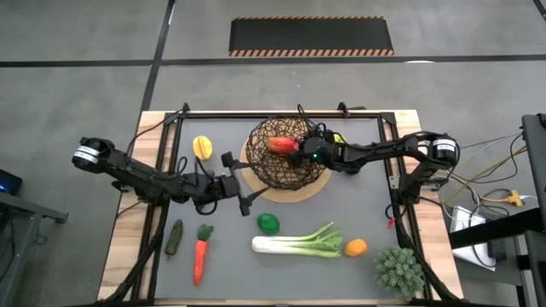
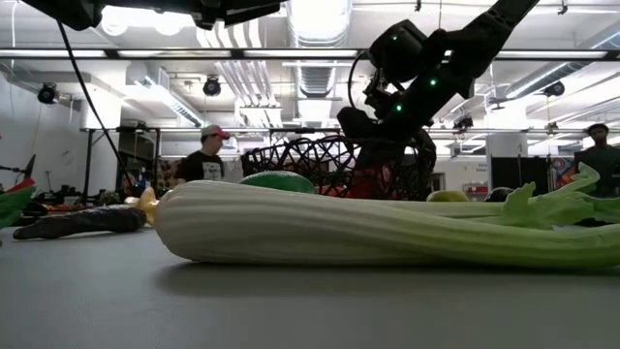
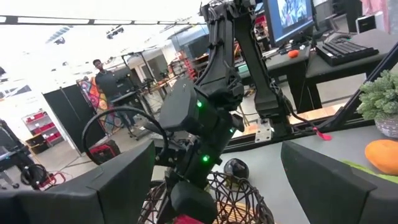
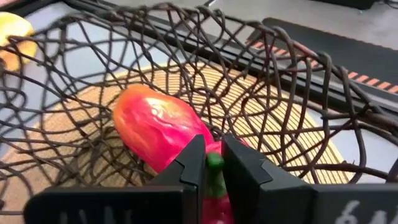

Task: Build produce basket
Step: Put the bell pepper into the basket, then put the eggplant into the basket

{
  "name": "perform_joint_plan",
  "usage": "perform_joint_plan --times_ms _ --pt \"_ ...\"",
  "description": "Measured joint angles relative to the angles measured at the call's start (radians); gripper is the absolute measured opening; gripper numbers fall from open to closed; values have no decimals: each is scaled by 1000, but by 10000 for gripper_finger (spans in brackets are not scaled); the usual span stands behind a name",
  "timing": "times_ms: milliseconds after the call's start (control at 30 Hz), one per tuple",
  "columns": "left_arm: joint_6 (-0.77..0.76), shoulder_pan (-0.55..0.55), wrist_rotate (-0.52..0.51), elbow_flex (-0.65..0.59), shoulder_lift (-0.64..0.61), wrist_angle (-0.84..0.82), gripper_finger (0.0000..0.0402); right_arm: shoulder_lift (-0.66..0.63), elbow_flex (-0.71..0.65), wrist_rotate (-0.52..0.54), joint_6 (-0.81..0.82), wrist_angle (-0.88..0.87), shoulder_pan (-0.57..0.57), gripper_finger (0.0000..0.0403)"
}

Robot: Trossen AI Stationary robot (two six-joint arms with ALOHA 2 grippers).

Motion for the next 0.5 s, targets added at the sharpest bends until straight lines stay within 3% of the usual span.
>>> perform_joint_plan --times_ms 500 --pt "-143 -64 -4 0 0 -89 329 34 75 -1 0 -82 -2 136"
